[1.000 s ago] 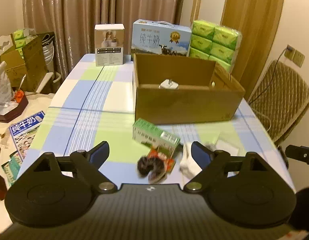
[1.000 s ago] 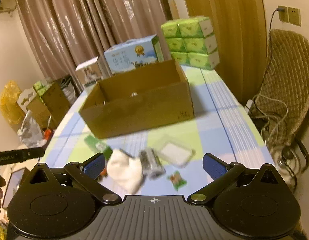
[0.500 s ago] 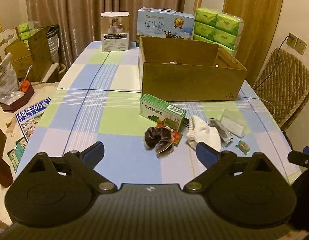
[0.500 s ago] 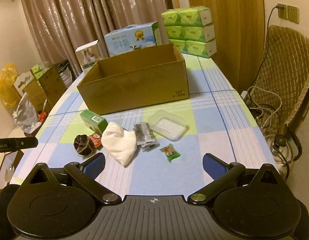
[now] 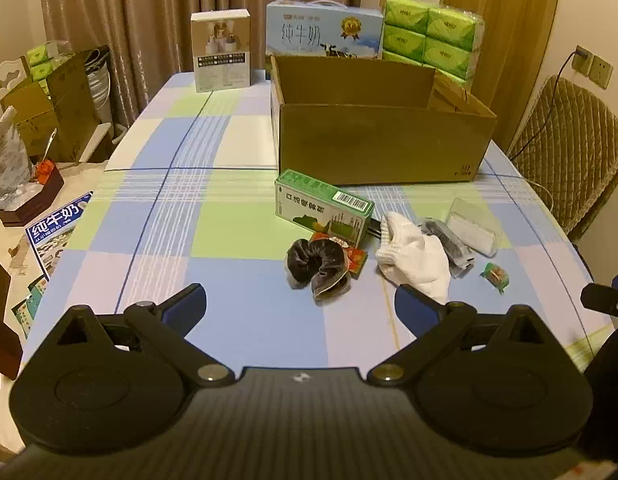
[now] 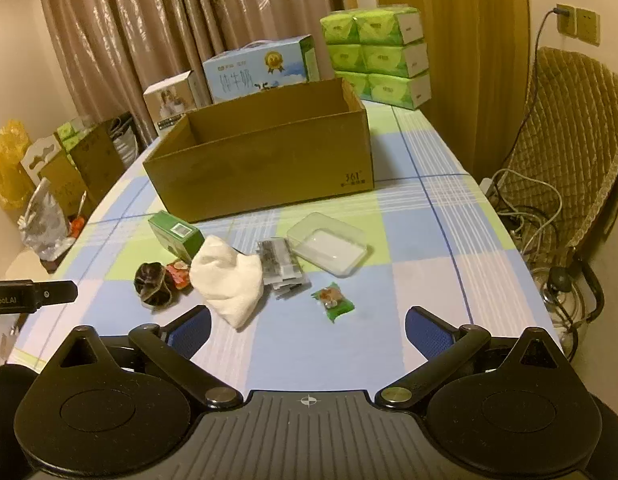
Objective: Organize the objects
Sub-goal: 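Withdraw both tools from the box back over the table items, then grasp the dark brown scrunchie with the left tool while the right tool grasps the green candy packet, then carry scrunchie and candy packet into the cardboard box and open both tools, then withdraw both tools from the box back over the table items, then grasp the white knit cloth with the left tool while the right tool grasps the clear snack packet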
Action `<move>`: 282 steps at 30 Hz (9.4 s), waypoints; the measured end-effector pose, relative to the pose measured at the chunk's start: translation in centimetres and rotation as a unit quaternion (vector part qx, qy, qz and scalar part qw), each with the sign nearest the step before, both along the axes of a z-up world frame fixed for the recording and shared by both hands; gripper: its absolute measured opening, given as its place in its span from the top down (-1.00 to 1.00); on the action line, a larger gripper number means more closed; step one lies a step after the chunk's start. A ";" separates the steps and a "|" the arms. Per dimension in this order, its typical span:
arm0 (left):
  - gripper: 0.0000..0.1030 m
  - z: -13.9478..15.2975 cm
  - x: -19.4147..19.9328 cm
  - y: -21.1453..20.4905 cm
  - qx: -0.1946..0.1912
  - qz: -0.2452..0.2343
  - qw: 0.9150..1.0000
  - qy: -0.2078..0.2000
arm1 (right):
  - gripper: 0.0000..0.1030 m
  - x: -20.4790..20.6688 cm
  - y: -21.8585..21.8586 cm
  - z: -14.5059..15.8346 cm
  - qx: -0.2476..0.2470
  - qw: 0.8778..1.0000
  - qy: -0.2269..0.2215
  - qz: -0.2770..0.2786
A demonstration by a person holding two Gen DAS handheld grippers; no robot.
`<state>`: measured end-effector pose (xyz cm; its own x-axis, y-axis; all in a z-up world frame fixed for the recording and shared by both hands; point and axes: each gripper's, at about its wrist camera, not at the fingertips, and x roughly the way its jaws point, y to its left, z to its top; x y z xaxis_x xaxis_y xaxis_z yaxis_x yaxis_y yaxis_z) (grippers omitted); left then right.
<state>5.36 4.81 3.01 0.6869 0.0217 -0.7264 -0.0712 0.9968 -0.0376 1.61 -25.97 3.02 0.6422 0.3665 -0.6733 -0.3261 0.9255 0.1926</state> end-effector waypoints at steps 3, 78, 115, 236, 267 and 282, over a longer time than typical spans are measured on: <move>-0.91 -0.6 0.6 -0.1 -0.001 -0.005 1.000 0.006 | -0.95 0.7 0.2 -0.5 -0.004 1.000 -0.001 0.003; 0.67 -3.5 7.5 -0.5 -0.039 -0.039 0.998 0.025 | 0.64 7.2 5.6 -3.6 -0.068 0.995 0.007 0.073; 0.67 7.1 13.9 -2.6 -0.025 -0.091 0.995 -0.039 | 0.64 15.7 8.5 7.7 -0.034 0.992 -0.062 0.105; -0.97 -2.5 3.5 0.3 -0.027 0.006 0.999 0.026 | -0.94 4.1 2.4 -2.6 0.007 0.999 0.026 0.023; 0.83 -8.4 11.0 -5.1 -0.034 -0.102 0.993 0.054 | -0.14 10.9 5.6 -7.3 -0.033 0.994 0.035 0.101; 0.03 -8.5 9.6 -4.0 -0.040 -0.091 0.994 0.046 | 0.33 13.9 9.8 -10.3 -0.110 0.983 0.030 0.143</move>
